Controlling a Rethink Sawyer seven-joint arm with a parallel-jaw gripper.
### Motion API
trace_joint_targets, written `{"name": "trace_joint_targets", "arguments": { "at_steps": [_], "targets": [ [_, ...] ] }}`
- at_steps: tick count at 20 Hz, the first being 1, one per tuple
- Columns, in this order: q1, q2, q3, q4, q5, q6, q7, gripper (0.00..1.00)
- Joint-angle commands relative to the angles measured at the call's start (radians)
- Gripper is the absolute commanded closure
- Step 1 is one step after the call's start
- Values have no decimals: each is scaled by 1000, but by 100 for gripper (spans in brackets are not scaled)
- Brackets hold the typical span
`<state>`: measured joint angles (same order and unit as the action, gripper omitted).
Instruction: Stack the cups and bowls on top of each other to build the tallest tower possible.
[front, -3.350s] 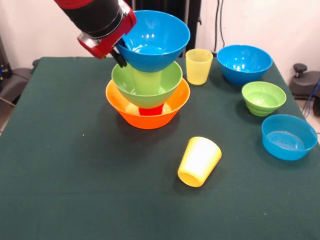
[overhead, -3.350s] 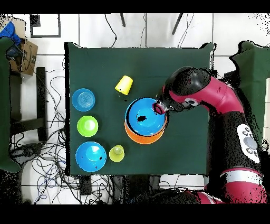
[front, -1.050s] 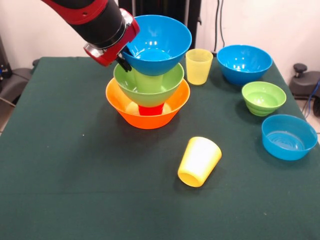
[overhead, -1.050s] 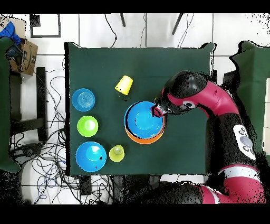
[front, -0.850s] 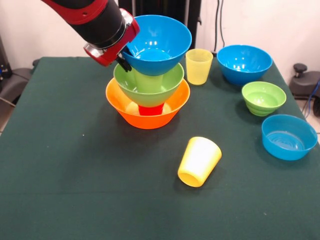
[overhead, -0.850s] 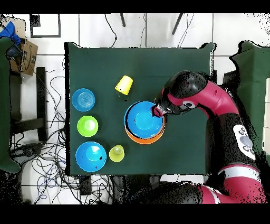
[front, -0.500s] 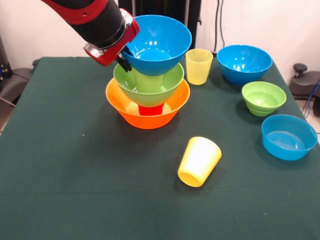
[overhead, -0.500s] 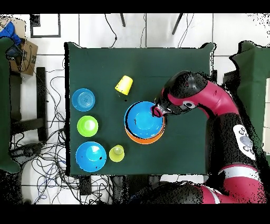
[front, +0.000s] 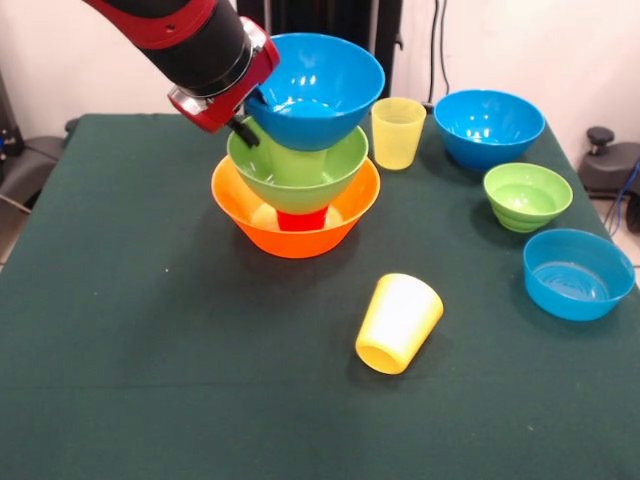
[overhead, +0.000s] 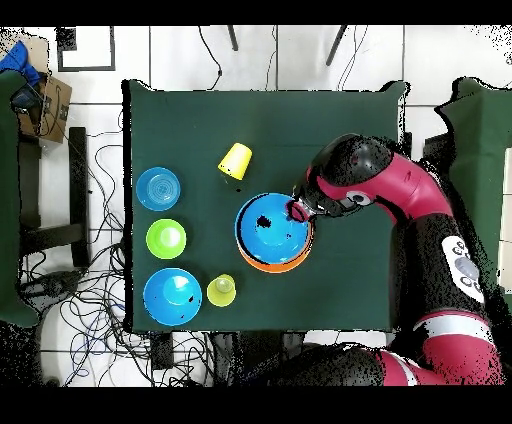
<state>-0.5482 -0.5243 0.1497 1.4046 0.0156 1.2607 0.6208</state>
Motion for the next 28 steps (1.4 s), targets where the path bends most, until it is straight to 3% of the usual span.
{"name": "trace_joint_targets", "arguments": {
  "at_steps": [1, 16, 28],
  "targets": [
    [35, 35, 38, 49, 8, 19, 198, 0],
    [30, 23, 35, 50, 9, 41, 191, 0],
    [56, -6, 36, -43, 7, 224, 231, 0]
  ]
}}
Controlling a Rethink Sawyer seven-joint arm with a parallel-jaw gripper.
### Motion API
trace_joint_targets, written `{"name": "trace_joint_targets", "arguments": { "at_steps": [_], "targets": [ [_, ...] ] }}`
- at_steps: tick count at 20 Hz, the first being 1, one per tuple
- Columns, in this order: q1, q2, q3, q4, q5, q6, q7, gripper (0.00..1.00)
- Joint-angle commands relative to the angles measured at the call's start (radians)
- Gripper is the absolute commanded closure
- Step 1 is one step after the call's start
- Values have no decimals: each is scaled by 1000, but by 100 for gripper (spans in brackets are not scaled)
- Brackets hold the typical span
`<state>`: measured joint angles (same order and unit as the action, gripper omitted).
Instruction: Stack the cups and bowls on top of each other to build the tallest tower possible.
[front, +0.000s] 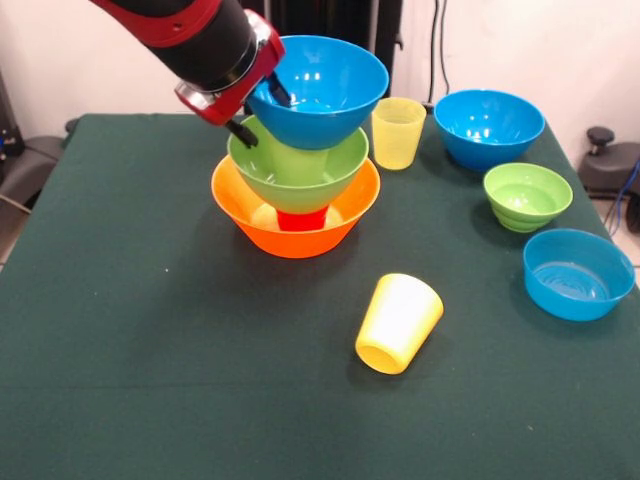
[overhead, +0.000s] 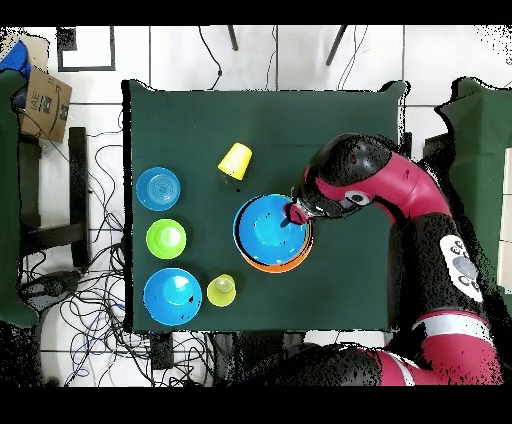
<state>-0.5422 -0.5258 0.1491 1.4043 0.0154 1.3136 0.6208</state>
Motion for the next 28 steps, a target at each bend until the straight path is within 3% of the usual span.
{"name": "trace_joint_targets", "arguments": {
  "at_steps": [1, 12, 28],
  "targets": [
    [55, -8, 35, -53, 8, 189, 241, 0],
    [104, 33, 40, -206, 18, 304, 301, 0],
    [164, 193, 77, -611, -12, 476, 364, 0]
  ]
}}
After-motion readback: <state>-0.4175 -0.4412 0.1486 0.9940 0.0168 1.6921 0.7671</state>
